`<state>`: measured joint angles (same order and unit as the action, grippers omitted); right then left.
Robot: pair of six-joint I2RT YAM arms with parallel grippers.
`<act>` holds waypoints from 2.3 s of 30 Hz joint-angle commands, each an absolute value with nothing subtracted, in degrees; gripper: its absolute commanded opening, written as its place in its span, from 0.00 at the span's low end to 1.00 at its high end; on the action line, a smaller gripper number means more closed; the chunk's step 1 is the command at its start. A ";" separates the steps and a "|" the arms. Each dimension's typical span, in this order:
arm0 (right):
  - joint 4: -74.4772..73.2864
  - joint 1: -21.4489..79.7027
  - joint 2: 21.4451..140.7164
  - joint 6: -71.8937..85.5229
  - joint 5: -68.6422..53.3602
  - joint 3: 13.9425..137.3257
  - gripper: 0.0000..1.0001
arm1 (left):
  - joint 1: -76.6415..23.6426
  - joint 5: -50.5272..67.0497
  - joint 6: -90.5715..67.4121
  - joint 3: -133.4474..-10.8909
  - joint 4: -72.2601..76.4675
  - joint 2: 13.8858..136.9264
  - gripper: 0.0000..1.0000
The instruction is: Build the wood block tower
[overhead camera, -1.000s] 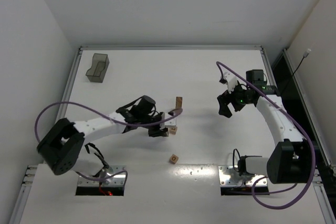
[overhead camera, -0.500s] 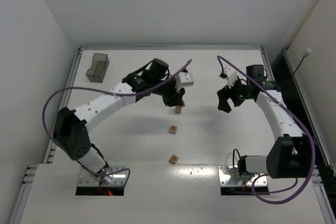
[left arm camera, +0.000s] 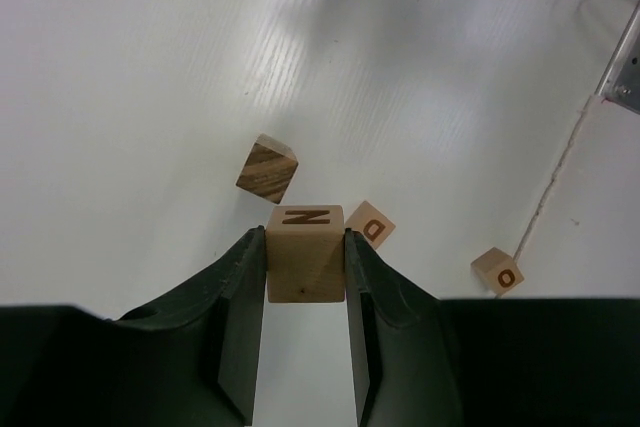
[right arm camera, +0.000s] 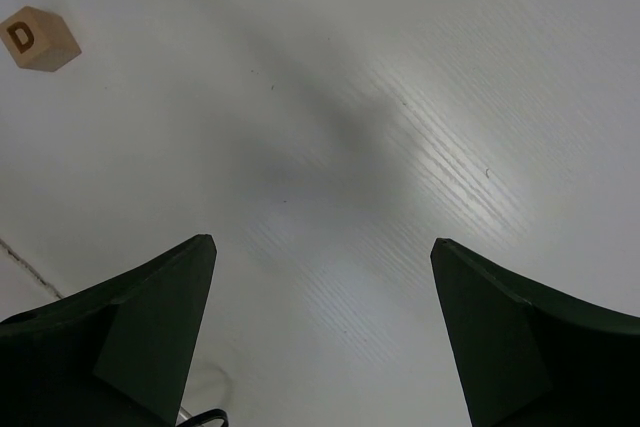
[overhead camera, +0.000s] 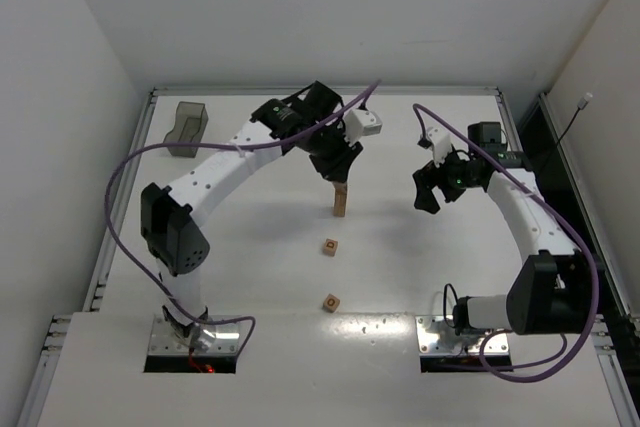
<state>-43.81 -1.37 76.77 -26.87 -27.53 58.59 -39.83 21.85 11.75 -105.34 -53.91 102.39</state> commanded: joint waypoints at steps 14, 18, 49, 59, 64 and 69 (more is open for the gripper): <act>-42.98 -1.67 77.34 -26.37 -28.83 61.35 0.85 | -42.98 20.65 27.67 -103.90 -55.82 103.37 0.00; -42.98 -1.67 77.87 -26.37 -29.36 61.87 0.85 | -42.98 23.55 37.16 -103.27 -58.43 104.67 0.00; -43.51 -1.67 81.21 -26.37 -29.88 63.46 0.82 | -40.00 30.94 46.14 -116.54 -63.63 115.75 0.00; -44.03 -1.67 82.27 -26.37 -29.88 63.46 0.82 | -38.94 30.94 46.14 -118.21 -64.69 117.42 0.00; -44.03 -1.67 82.27 -26.37 -29.88 63.98 0.88 | -38.41 30.94 46.14 -118.21 -64.69 117.42 0.00; -43.51 -1.67 82.27 -25.75 -29.36 63.98 1.00 | -38.41 30.94 46.14 -118.21 -64.69 117.95 0.00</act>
<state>-44.27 -1.37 82.15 -26.41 -27.73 61.34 -38.89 29.12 45.80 -115.98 -64.62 117.34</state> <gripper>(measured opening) 0.994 0.280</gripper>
